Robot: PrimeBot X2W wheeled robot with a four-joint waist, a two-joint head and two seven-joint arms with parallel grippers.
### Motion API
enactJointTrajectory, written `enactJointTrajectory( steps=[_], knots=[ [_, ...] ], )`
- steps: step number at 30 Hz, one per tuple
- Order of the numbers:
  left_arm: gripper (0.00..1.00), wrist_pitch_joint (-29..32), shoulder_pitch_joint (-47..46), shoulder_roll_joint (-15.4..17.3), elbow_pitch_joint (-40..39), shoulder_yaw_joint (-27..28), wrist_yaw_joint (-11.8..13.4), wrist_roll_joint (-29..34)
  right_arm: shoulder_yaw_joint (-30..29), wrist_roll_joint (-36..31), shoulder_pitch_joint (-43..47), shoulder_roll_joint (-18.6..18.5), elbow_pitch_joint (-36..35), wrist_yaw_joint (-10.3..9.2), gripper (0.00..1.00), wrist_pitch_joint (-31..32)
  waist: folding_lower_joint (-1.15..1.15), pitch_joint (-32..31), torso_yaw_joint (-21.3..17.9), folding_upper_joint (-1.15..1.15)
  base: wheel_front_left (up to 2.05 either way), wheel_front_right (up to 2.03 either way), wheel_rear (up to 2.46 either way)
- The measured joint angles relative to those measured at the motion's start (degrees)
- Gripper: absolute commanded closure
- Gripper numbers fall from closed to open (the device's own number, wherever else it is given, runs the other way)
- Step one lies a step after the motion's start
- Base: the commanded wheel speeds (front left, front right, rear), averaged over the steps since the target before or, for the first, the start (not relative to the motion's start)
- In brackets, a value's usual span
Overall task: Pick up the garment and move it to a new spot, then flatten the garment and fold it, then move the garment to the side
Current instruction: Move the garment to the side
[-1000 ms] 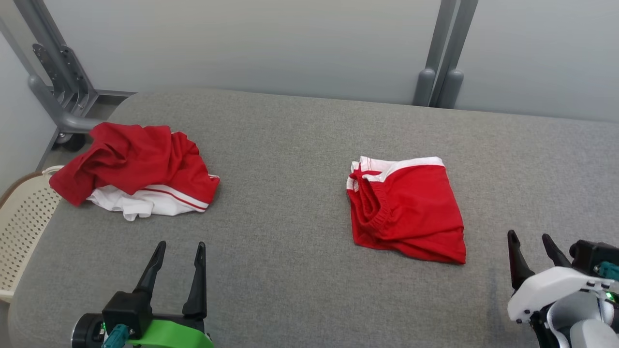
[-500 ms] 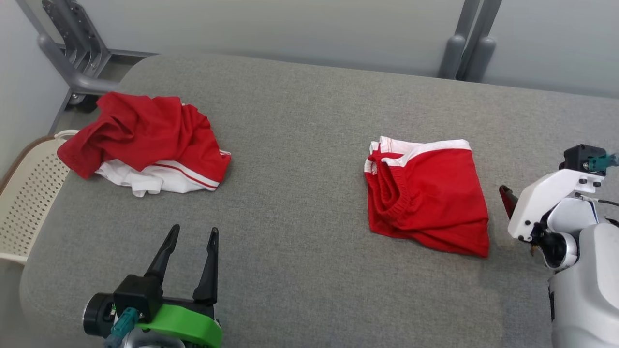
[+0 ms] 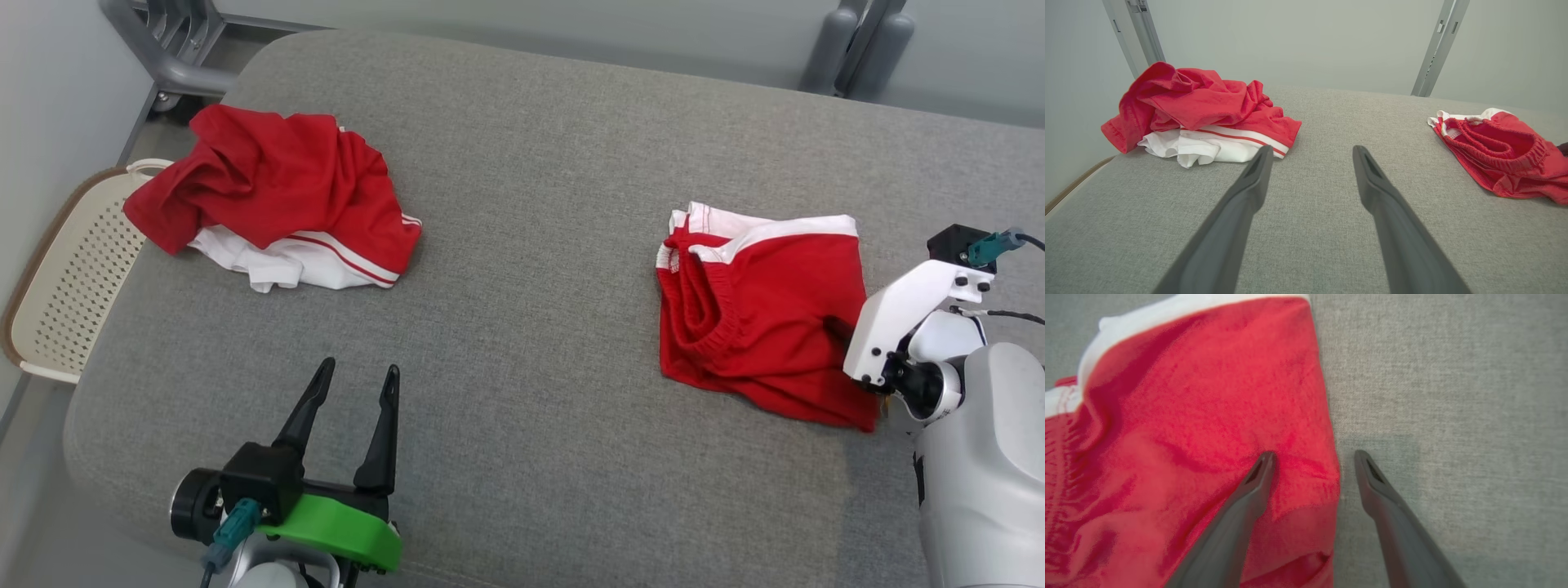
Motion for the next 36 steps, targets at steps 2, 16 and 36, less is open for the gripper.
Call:
enactJointTrajectory(
  steps=[2,16,36],
  knots=[
    [0.0,0.0,-0.4,-0.3,0.1,0.1,-0.4,0.2,0.0,0.5,-0.7,-0.1,1.3,0.0,0.0,-0.2,0.0,0.6,0.4,0.0,0.0,0.0,0.0],
    [0.0,0.0,-1.1,-1.1,0.7,1.3,-1.4,1.8,2.7,-1.1,-3.6,-0.1,5.4,0.07,1.0,-4.3,0.0,2.1,0.5,0.0,0.0,0.0,0.0],
    [0.0,-0.1,-4.2,-0.3,-4.5,3.8,-1.7,4.7,15.0,-3.3,-1.8,-10.4,-7.9,0.05,1.0,-3.0,0.0,5.1,-11.6,0.0,0.0,0.0,0.0]
  ],
)
